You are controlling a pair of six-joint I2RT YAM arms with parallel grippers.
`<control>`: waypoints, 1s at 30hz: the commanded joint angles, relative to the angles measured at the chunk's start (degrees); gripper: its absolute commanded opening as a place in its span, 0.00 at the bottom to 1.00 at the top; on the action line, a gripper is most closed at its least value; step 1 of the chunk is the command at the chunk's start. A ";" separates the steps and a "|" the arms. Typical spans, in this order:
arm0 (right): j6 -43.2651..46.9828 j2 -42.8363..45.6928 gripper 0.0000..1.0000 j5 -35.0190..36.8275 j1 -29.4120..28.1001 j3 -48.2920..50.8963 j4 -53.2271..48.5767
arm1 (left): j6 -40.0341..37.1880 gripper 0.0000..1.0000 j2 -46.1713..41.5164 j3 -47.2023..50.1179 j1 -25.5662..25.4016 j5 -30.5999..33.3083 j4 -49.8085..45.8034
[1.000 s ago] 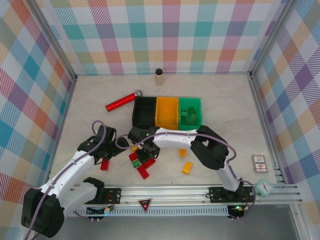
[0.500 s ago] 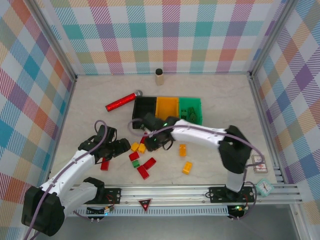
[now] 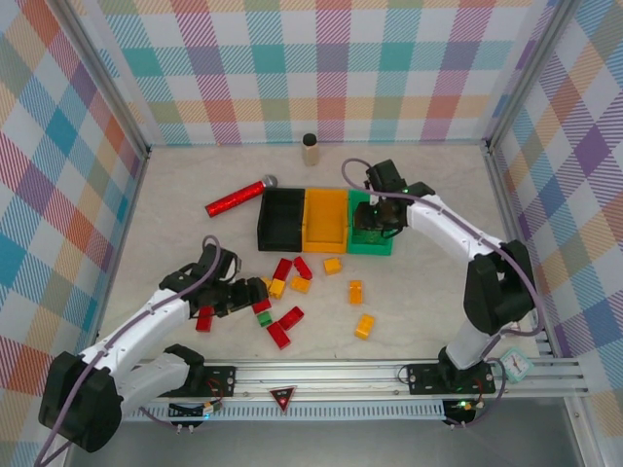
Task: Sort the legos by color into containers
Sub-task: Place the lego in the container, then pick up the lego from the middle-left of the table.
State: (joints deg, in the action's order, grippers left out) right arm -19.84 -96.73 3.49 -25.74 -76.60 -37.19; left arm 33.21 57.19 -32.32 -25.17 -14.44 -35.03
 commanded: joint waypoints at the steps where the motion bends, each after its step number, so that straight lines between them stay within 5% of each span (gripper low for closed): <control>1: 2.54 -3.61 0.41 0.64 1.36 -4.76 -0.22 | 0.25 0.78 0.72 -2.31 -2.25 1.86 -3.82; 7: 3.58 -6.60 0.61 0.01 1.83 -8.71 -0.97 | 3.41 0.78 2.08 -4.58 -8.40 4.49 -5.54; 19: 3.97 3.49 0.63 -6.21 1.15 3.19 2.64 | 8.72 0.71 10.80 -6.86 -18.59 9.55 -7.56; 30: 4.37 8.04 0.63 -5.68 -0.40 7.99 2.54 | 10.72 0.63 18.36 -8.59 -19.91 14.80 -7.16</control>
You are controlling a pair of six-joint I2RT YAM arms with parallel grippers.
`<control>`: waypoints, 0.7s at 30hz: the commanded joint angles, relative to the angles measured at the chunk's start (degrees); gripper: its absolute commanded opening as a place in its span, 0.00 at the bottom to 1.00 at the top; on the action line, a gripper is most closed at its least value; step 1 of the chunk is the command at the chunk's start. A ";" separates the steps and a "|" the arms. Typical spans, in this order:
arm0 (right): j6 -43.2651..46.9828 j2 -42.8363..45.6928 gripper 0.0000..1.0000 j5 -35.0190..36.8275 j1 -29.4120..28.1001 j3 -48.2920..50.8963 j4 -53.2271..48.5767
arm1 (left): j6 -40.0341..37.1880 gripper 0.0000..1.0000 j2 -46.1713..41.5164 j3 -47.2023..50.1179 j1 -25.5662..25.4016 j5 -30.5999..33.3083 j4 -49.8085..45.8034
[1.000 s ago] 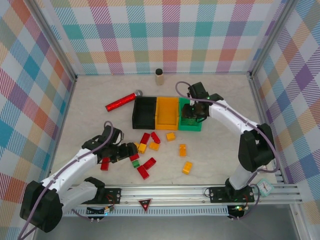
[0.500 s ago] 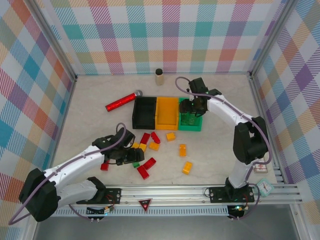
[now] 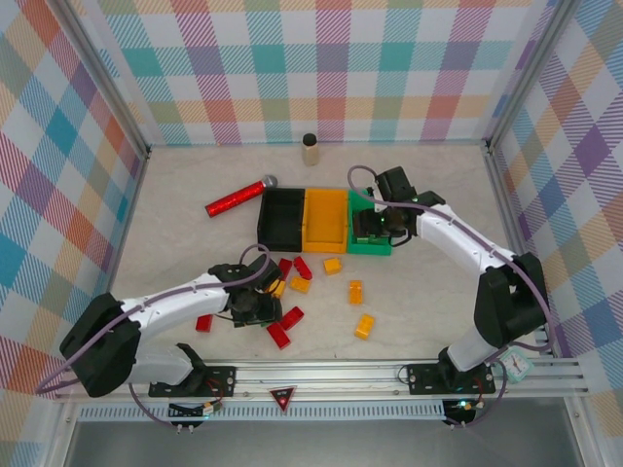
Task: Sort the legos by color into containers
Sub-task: Pick up the lego from the middle-left of the table.
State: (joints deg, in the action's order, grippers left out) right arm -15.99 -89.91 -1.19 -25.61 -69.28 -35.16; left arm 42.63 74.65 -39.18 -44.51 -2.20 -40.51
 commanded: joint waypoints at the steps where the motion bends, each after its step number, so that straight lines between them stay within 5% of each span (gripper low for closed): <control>1: 0.44 1.38 0.63 -0.94 -0.67 0.96 0.60 | 1.31 0.62 1.25 -1.72 -0.50 2.57 -1.22; 12: 0.38 2.49 0.63 -0.09 -0.94 3.05 1.48 | 1.23 0.26 1.22 -2.84 -0.52 2.73 -1.58; 21: -1.72 5.27 0.63 0.68 -1.00 5.49 2.19 | -2.42 0.25 -2.05 -17.19 -0.55 4.25 -8.74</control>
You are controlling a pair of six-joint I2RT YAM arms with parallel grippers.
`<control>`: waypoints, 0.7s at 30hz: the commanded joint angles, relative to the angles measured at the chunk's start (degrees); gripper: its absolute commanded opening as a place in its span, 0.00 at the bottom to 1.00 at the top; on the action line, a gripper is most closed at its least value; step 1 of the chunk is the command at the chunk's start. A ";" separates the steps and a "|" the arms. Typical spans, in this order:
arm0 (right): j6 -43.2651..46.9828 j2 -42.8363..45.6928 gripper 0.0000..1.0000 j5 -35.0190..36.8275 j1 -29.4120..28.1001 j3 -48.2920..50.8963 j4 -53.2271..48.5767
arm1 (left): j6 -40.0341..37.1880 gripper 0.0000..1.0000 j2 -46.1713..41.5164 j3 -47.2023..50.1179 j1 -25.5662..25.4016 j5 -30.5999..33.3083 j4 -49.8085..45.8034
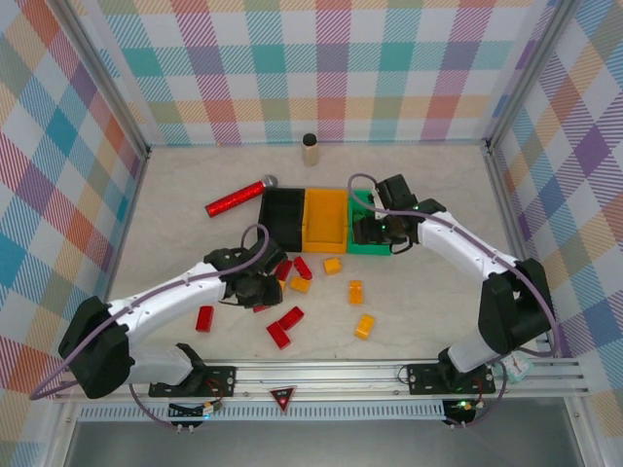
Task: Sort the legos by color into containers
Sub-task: Pick up the lego from the middle-left of the table, then place the lego in the container.
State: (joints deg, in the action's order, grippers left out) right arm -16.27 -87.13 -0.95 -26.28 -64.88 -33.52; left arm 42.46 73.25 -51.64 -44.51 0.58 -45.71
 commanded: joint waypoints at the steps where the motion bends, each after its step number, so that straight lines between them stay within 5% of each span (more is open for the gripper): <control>1: -1.84 3.09 0.63 0.91 -0.26 1.54 0.51 | -3.15 0.25 0.21 -6.69 -0.51 2.14 -3.55; 8: -3.47 6.97 0.63 3.21 1.40 4.20 -1.28 | -9.64 0.24 14.74 -23.73 -0.37 3.28 -0.16; 21: -4.74 16.11 0.64 2.17 7.39 12.61 -5.06 | -15.30 0.20 47.37 -61.53 -0.21 -6.75 -0.35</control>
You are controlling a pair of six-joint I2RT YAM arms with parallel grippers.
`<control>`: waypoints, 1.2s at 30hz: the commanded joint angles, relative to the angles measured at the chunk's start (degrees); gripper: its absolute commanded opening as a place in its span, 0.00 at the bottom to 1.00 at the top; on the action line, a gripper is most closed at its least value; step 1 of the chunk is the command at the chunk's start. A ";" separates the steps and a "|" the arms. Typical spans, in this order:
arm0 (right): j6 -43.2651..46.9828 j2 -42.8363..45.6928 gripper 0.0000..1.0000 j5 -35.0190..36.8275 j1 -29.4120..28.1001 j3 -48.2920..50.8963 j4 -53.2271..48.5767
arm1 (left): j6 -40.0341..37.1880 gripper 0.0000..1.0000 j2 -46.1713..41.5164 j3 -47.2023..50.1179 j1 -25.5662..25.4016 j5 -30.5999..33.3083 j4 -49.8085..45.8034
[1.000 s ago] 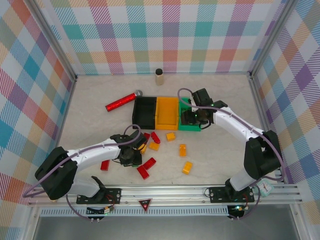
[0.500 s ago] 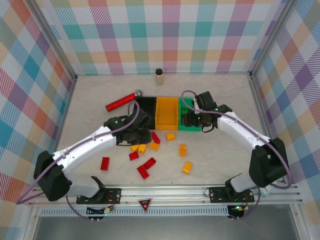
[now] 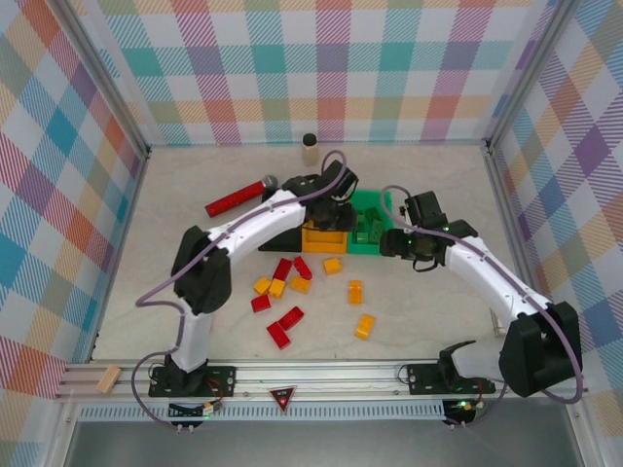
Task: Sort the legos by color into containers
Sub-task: Place the lego in the container, then pick up the lego from the center of the table.
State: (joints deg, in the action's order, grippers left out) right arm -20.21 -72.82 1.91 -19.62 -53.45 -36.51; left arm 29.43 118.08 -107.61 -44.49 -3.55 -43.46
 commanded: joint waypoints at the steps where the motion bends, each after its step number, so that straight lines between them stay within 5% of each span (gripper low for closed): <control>1: -0.89 2.42 0.64 -0.89 0.79 1.71 -2.25 | -2.58 0.20 4.32 -7.96 -0.20 -3.01 -2.68; 8: -1.36 4.86 0.64 -2.16 0.90 3.96 -2.82 | -3.12 0.24 14.21 -21.34 -0.11 -1.67 -3.93; 15: -1.33 6.13 0.64 -8.06 0.94 6.03 -1.65 | -3.24 0.63 18.35 -28.04 0.28 -1.57 -6.03; 21: -2.29 4.35 0.64 -16.44 0.10 8.92 2.38 | -4.28 0.70 8.62 -17.14 0.29 1.59 -1.84; 27: -2.69 3.29 0.64 -18.26 -2.74 10.64 3.03 | -3.36 0.70 -6.53 4.06 0.33 4.65 7.45; 36: -8.51 -5.29 0.64 -8.91 -16.55 9.33 5.07 | 0.87 0.70 -25.18 29.23 4.56 6.30 13.82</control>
State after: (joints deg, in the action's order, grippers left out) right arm -25.32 -75.79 -10.85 -33.54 -43.09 -32.36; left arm 28.32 96.01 -82.70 -41.41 1.02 -32.01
